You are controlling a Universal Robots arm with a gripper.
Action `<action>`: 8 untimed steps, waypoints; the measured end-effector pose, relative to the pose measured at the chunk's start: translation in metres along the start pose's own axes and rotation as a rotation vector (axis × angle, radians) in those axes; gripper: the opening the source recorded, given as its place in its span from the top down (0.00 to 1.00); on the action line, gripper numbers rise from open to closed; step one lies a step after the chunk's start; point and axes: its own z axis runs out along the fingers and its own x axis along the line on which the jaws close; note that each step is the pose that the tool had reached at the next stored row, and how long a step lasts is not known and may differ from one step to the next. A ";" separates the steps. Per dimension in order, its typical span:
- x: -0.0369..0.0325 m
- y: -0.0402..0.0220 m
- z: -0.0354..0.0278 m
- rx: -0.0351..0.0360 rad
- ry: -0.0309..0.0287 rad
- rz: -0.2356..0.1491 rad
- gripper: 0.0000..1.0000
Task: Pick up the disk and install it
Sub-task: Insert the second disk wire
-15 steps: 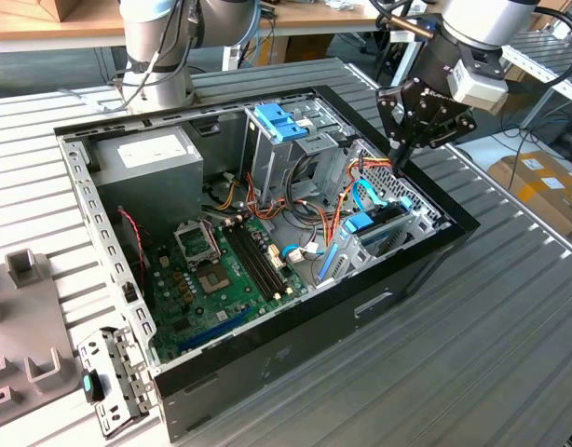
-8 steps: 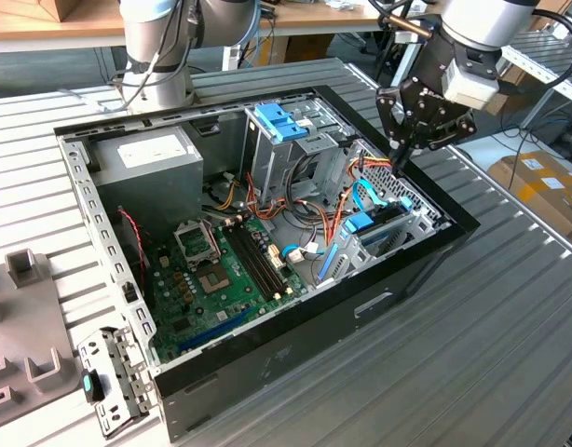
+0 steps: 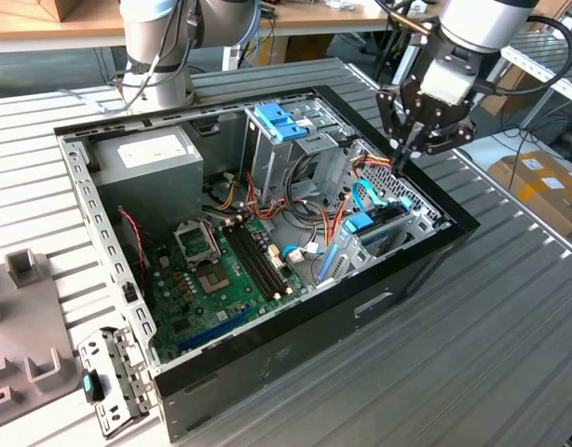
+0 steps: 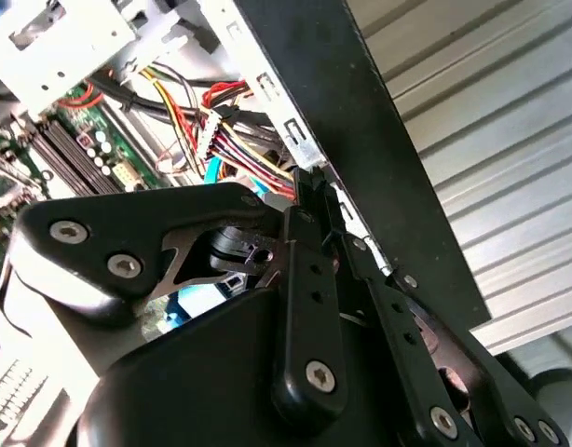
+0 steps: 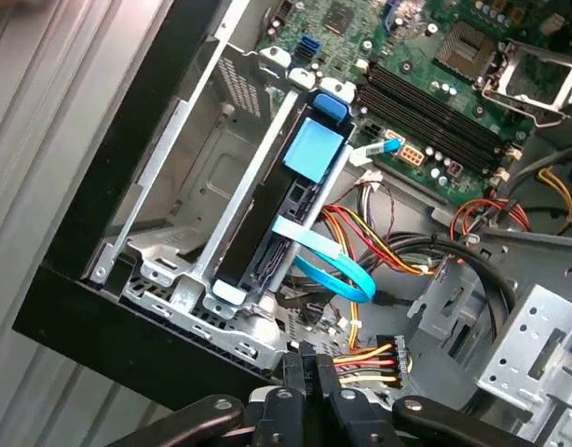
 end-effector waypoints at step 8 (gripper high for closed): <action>0.0000 0.0001 0.0009 0.0016 0.0087 0.168 0.84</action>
